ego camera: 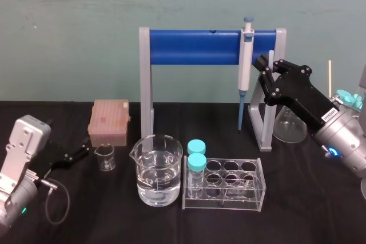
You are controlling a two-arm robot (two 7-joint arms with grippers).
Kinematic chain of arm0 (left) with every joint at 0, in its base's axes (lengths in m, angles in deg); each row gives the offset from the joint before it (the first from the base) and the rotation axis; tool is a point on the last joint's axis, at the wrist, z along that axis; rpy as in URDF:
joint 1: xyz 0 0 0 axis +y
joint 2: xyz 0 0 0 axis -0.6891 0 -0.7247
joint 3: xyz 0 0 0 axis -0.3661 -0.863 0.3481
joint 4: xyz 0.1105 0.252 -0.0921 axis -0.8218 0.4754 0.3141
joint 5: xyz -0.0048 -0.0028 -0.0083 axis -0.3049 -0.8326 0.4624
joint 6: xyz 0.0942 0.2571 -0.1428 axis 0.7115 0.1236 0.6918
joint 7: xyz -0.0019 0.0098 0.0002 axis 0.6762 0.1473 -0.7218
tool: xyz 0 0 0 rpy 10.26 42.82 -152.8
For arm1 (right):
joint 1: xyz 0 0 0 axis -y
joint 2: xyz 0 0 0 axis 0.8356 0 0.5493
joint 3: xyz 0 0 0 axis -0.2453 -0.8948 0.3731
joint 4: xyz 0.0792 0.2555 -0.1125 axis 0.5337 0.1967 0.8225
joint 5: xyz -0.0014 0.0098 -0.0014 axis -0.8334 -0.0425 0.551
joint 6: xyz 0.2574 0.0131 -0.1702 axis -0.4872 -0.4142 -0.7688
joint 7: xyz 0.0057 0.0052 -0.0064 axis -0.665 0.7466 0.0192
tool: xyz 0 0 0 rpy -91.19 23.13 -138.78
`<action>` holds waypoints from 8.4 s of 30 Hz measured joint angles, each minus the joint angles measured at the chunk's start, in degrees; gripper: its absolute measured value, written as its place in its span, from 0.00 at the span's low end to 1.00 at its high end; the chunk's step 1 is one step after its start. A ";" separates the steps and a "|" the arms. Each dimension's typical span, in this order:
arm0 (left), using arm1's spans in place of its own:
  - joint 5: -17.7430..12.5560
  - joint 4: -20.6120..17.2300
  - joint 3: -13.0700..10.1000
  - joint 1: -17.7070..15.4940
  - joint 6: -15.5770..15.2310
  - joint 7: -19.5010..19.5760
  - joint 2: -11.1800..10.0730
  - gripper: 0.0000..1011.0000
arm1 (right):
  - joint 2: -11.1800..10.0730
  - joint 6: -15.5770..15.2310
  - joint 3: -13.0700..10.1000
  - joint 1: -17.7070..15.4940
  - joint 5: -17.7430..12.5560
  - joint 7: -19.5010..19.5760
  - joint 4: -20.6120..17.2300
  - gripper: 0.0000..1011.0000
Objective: Pick up the stirring rod with one hand, then place it down.
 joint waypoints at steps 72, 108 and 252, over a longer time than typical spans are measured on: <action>0.00 0.00 0.00 0.00 0.00 0.00 0.00 0.99 | 0.61 0.08 0.39 1.01 0.51 -0.56 1.67 0.07; 0.00 0.00 0.00 0.00 0.00 0.00 0.00 0.99 | -1.15 0.73 7.32 -0.56 -6.60 -9.39 3.70 0.07; 0.00 0.00 0.00 0.00 0.00 0.00 0.00 0.99 | 0.53 -14.23 -0.58 -7.50 7.32 19.89 4.44 0.99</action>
